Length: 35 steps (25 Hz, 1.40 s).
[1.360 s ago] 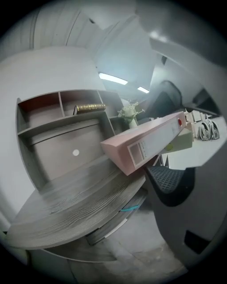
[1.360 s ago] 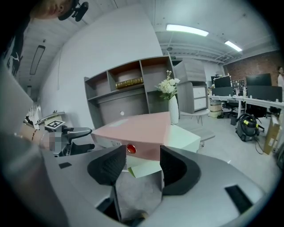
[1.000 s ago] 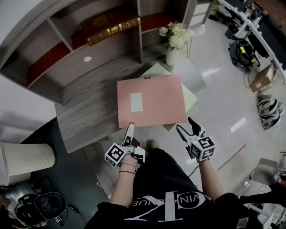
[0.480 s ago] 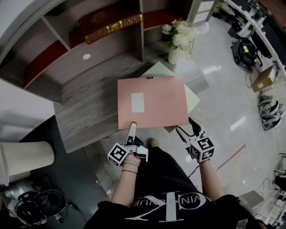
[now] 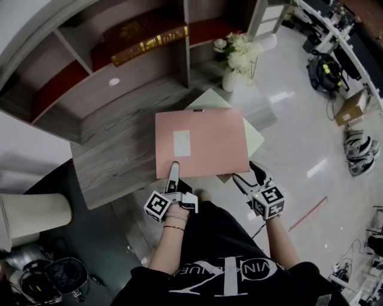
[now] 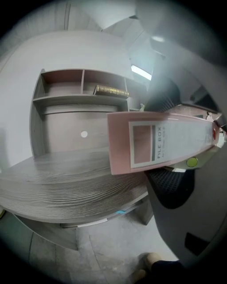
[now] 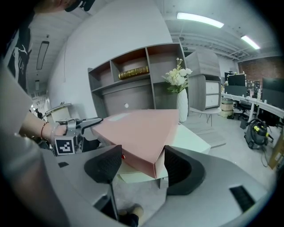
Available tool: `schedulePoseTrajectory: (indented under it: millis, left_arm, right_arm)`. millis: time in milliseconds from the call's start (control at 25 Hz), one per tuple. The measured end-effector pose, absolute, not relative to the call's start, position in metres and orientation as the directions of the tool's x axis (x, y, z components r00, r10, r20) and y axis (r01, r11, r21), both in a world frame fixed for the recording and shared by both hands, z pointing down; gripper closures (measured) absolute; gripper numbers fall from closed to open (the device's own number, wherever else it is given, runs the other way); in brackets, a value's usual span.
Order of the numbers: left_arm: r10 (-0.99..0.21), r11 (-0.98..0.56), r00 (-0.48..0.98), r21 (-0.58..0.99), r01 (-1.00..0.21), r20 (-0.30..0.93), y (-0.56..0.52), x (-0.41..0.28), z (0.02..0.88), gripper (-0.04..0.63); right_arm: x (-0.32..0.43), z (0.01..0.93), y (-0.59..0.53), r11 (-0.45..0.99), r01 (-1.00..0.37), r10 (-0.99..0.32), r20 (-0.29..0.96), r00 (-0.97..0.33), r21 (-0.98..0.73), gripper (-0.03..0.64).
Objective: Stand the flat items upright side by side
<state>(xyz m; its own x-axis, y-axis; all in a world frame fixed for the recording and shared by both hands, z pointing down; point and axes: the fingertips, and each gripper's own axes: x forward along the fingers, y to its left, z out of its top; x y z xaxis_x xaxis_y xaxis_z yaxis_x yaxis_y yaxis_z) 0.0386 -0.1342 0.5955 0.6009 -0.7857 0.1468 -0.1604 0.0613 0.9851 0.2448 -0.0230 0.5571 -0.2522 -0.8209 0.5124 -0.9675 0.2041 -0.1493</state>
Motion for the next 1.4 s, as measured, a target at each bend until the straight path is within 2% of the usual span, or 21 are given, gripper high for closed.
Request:
schedulePoseTrajectory:
  millis: [120,520,840,1080,1400]
  left_arm:
    - [-0.794,0.063,0.590,0.985,-0.162,0.148,-0.138,0.037,0.593,0.267]
    - [-0.837,0.054,0.529,0.982,-0.184,0.145,-0.156,0.020,0.566,0.309]
    - [-0.892,0.040,0.425,0.965,-0.260,0.151,-0.179,-0.026,0.533,0.318]
    - [-0.923,-0.013,0.361,0.926,-0.378,0.134,-0.189,-0.062,0.498,0.318]
    - [-0.952,0.001,0.271,0.889,-0.458,0.141,-0.187,-0.110,0.471,0.318]
  right_arm:
    - [0.245,0.557,-0.024,0.216,-0.964,-0.813,0.518,-0.266,-0.157,0.304]
    - [0.236,0.546,-0.046,0.277,-0.949,-0.805,0.503,-0.316,-0.153,0.308]
    - [0.212,0.530,-0.084,0.365,-0.931,-0.815,0.486,-0.314,0.011,0.290]
    - [0.160,0.522,-0.113,0.539,-0.841,-0.755,0.474,-0.453,0.053,0.290]
    - [0.076,0.521,-0.138,0.743,-0.664,-0.615,0.474,-0.630,0.080,0.295]
